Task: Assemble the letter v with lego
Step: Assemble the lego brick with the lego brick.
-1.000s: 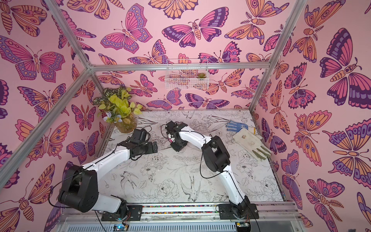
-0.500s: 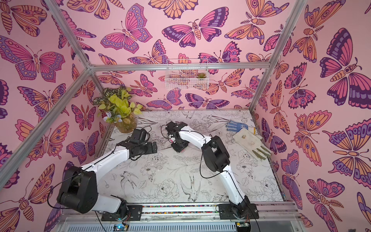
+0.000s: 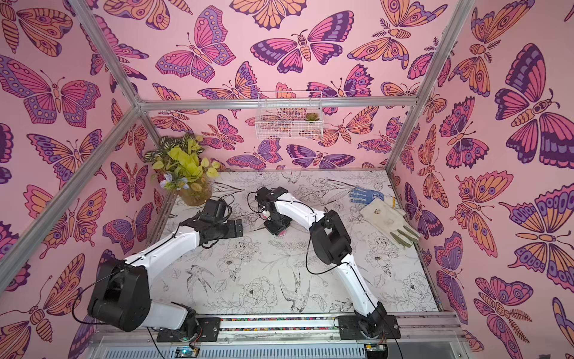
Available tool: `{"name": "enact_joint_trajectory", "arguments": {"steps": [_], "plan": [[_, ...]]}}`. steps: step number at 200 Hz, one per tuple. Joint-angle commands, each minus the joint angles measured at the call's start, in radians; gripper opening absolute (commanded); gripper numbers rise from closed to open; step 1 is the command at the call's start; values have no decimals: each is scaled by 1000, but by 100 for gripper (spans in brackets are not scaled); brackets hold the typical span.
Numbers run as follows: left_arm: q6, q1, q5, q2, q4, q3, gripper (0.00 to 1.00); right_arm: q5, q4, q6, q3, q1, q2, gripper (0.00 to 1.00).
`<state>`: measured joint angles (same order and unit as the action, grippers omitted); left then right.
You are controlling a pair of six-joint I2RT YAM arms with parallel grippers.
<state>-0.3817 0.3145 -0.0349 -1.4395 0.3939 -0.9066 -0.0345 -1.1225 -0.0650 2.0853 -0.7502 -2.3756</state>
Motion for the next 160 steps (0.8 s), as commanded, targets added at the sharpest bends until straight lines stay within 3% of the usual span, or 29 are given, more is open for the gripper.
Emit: {"name": "enact_joint_trajectory", "arguments": {"steps": [1, 135, 160], "plan": [[12, -6, -15, 12, 22, -18, 100, 23, -13, -28, -13, -11, -51, 0], [10, -6, -13, 9, 22, -9, 100, 11, -7, -35, -35, -19, -49, 0], [8, -6, -11, 12, 22, -9, 100, 12, 49, -57, -68, -18, -15, 22]]}}
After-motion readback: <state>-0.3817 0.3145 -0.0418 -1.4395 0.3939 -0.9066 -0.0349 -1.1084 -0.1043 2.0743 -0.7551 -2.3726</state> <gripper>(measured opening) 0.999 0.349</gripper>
